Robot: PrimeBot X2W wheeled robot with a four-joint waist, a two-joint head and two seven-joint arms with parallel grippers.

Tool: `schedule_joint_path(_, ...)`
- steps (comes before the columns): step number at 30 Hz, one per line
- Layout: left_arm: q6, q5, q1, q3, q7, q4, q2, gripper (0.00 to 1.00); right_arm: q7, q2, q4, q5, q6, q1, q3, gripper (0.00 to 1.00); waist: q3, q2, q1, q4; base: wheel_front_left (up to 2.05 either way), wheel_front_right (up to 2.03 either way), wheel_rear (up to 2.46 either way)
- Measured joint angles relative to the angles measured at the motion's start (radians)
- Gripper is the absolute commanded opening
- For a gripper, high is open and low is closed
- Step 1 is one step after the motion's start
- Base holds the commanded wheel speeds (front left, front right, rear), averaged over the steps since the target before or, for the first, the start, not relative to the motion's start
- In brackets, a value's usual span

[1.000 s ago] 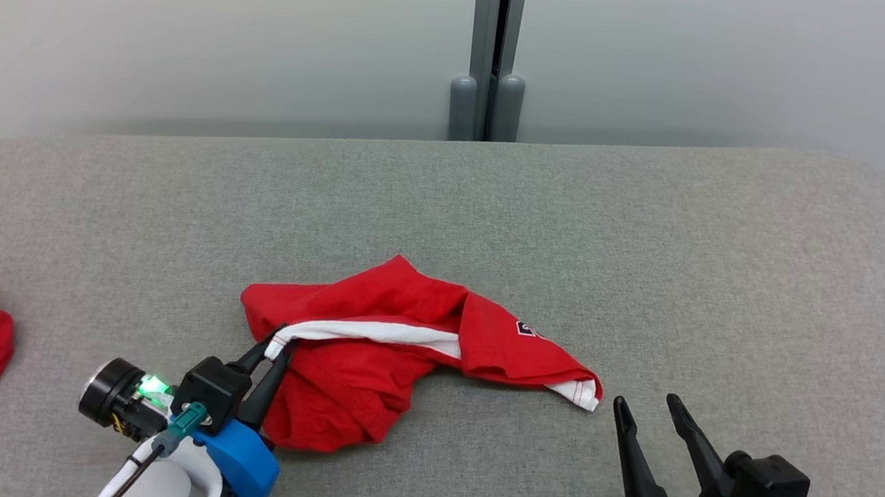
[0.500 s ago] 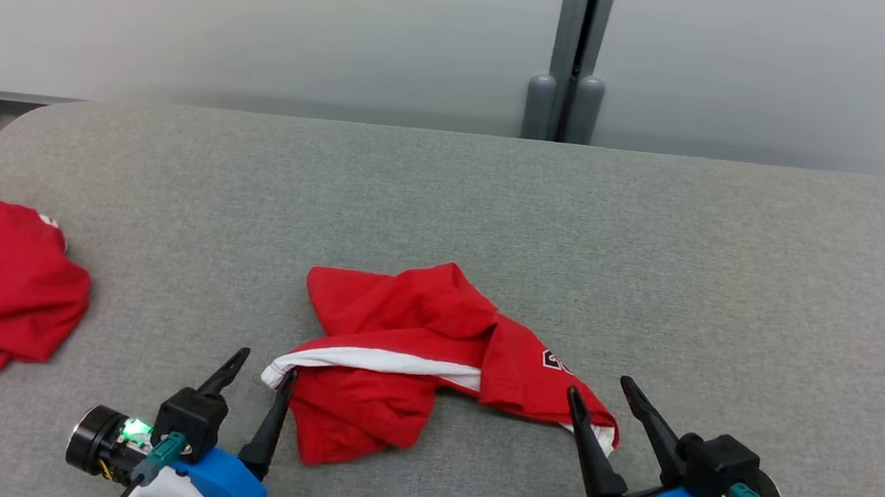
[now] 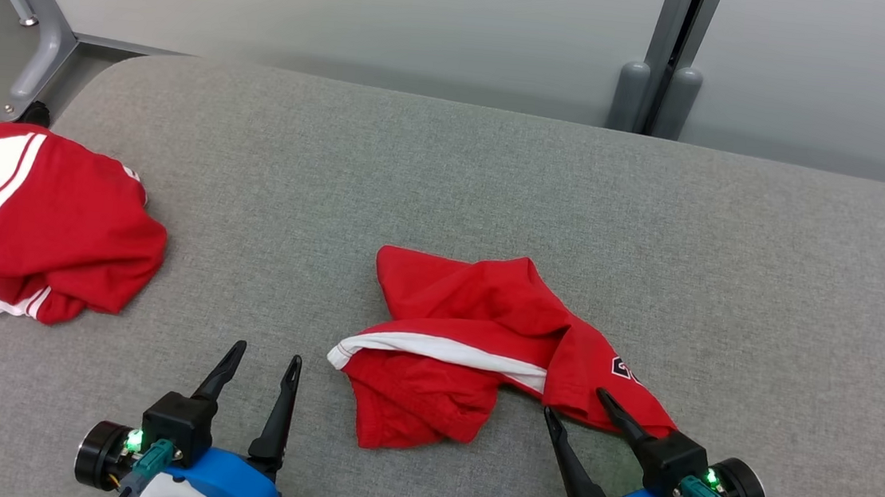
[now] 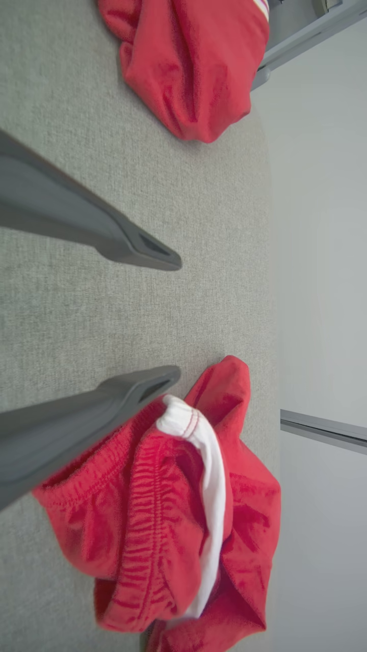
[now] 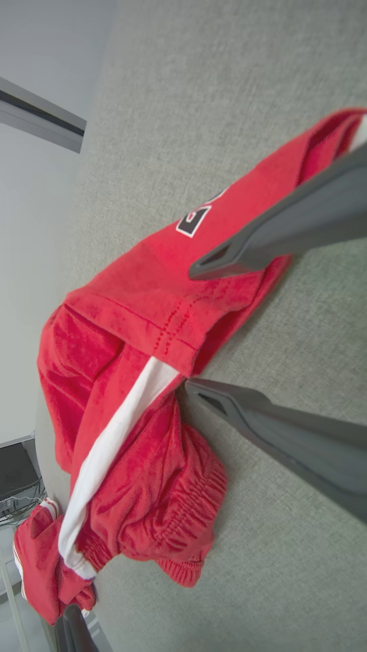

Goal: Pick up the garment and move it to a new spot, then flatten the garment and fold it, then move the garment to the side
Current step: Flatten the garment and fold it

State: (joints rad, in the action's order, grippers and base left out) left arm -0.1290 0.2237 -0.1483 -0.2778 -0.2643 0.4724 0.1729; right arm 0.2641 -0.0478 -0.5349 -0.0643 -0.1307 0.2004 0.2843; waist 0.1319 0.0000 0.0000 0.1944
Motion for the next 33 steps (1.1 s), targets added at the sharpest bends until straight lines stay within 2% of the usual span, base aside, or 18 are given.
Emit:
schedule_joint_path(1, 0.0, -0.001, 0.002, 0.0, 0.0, -0.001, -0.002, 1.0, 0.0, 0.0, -0.008, 0.01, 0.0, 0.001, -0.003, 1.0, 0.003, 0.0, 0.0, 0.003, 0.0, 0.0, 0.0)
schedule_joint_path(2, 0.0, 0.0, 0.002, -0.002, 0.0, -0.005, -0.003, 1.0, 0.0, 0.0, -0.013, 0.014, 0.0, 0.002, -0.004, 0.92, 0.005, 0.0, 0.0, 0.004, 0.0, 0.0, 0.0)
schedule_joint_path(3, 0.0, 0.003, 0.002, -0.004, 0.0, -0.008, -0.005, 1.0, 0.0, 0.0, -0.016, 0.019, 0.0, 0.003, -0.006, 0.47, 0.007, 0.0, 0.0, 0.005, 0.0, 0.0, 0.0)
schedule_joint_path(4, 0.0, 0.005, 0.002, -0.006, 0.0, -0.01, -0.005, 1.0, 0.0, 0.0, -0.021, 0.026, 0.0, 0.007, -0.009, 0.07, 0.009, 0.0, 0.0001, 0.006, 0.0, 0.0, 0.0)
schedule_joint_path(5, -0.001, 0.006, 0.002, -0.009, 0.0, -0.012, -0.005, 1.0, 0.0, 0.0, -0.022, 0.027, 0.0, 0.01, -0.012, 0.0, 0.011, 0.0, 0.0, 0.006, 0.0, 0.0, 0.0)
schedule_joint_path(13, -0.001, 0.021, 0.001, -0.019, 0.0, -0.027, 0.004, 1.0, 0.0, 0.0, 0.053, -0.02, 0.0, 0.017, -0.054, 0.0, 0.018, 0.0, 0.0, -0.006, 0.0, 0.0, 0.0)
schedule_joint_path(18, -0.001, 0.023, -0.004, -0.044, 0.0, -0.041, 0.009, 1.0, 0.0, 0.0, 0.076, -0.051, 0.0, 0.045, -0.173, 0.0, 0.024, 0.0, 0.0, -0.011, 0.0, 0.0, 0.0)
schedule_joint_path(23, -0.001, 0.032, -0.018, -0.079, 0.0, -0.047, 0.015, 1.0, 0.0, -0.001, 0.013, -0.015, 0.0, 0.134, -0.299, 0.0, 0.032, 0.0, 0.0, -0.002, 0.0, 0.0, 0.0)
schedule_joint_path(24, -0.001, 0.032, -0.02, -0.088, 0.0, -0.047, 0.017, 1.0, 0.0, -0.001, -0.004, 0.011, 0.0, 0.159, -0.318, 0.47, 0.036, 0.0, 0.0, -0.001, 0.0, 0.0, 0.0)
schedule_joint_path(25, -0.001, 0.034, -0.021, -0.091, 0.0, -0.047, 0.018, 1.0, 0.0, 0.0, -0.037, 0.036, 0.0, 0.186, -0.343, 0.47, 0.04, 0.0, 0.0, 0.0, 0.0, 0.0, 0.0)
schedule_joint_path(26, -0.001, 0.039, -0.022, -0.093, 0.0, -0.047, 0.02, 1.0, 0.0, 0.0, -0.08, 0.06, 0.0, 0.209, -0.37, 1.0, 0.042, 0.0, 0.0001, 0.002, 0.0, 0.0, 0.0)
schedule_joint_path(29, -0.001, 0.041, -0.024, -0.102, 0.0, -0.044, 0.03, 1.0, 0.0, 0.001, -0.15, 0.13, 0.0, 0.258, -0.481, 1.0, 0.045, 0.0, 0.0001, 0.004, 0.0, 0.0, 0.0)
schedule_joint_path(33, -0.001, 0.048, -0.023, -0.095, 0.0, -0.048, 0.03, 1.0, 0.0, 0.0, -0.148, 0.165, 0.0, 0.288, -0.598, 1.0, 0.038, 0.0, -0.0001, -0.008, 0.0, 0.0, 0.0)
